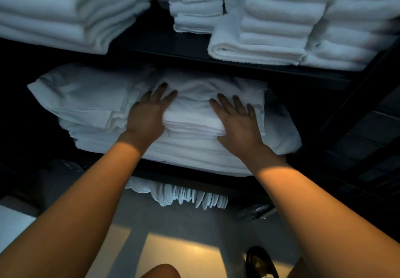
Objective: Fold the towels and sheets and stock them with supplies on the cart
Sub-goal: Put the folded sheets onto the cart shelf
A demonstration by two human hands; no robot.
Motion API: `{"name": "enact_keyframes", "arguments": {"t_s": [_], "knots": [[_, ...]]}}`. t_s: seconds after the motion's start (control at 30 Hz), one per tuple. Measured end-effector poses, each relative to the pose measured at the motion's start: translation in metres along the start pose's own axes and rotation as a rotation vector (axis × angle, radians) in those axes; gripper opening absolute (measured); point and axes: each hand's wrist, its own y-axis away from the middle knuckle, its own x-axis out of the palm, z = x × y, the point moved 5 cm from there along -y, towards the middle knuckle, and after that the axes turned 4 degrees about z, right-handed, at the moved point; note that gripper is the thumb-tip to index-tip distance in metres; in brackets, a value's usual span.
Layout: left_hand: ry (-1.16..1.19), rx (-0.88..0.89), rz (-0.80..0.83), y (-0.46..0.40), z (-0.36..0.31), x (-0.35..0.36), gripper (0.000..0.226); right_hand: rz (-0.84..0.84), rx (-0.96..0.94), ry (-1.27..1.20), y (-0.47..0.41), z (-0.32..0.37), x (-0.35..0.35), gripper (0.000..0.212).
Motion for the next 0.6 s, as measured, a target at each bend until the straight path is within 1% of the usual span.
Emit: {"name": "enact_keyframes", "arguments": {"t_s": [0.1,0.13,0.2,0.27,0.3,0.37,0.47,0.53,0.6], "knots": [[-0.006,-0.047,0.027,0.003,-0.006,0.005,0.107,-0.021,0.0,-0.015,0.001,-0.004,0.002,0.108],[-0.027,-0.039,0.024,0.003,-0.013,0.003,0.109,-0.023,-0.003,-0.022,0.001,-0.005,0.001,0.108],[-0.047,0.066,-0.003,0.004,-0.036,0.003,0.114,-0.018,-0.018,-0.053,0.002,-0.006,-0.001,0.109],[-0.006,0.195,-0.02,0.009,-0.064,0.008,0.121,-0.002,-0.026,-0.089,0.006,-0.009,-0.004,0.111],[0.028,0.229,-0.021,0.011,-0.073,0.011,0.123,0.005,-0.021,-0.095,0.008,-0.013,-0.005,0.113],[0.083,0.23,-0.025,0.007,-0.08,0.015,0.12,0.029,0.02,-0.104,0.013,-0.029,-0.007,0.118],[0.128,0.194,-0.038,-0.002,-0.078,0.017,0.115,0.126,0.132,-0.168,0.023,-0.052,-0.009,0.123],[0.152,0.177,-0.059,0.0,-0.077,0.018,0.112,0.159,0.189,-0.141,0.029,-0.049,-0.007,0.12],[0.17,0.167,-0.089,0.007,-0.079,0.019,0.109,0.14,0.203,-0.101,0.034,-0.035,-0.006,0.115]]}}
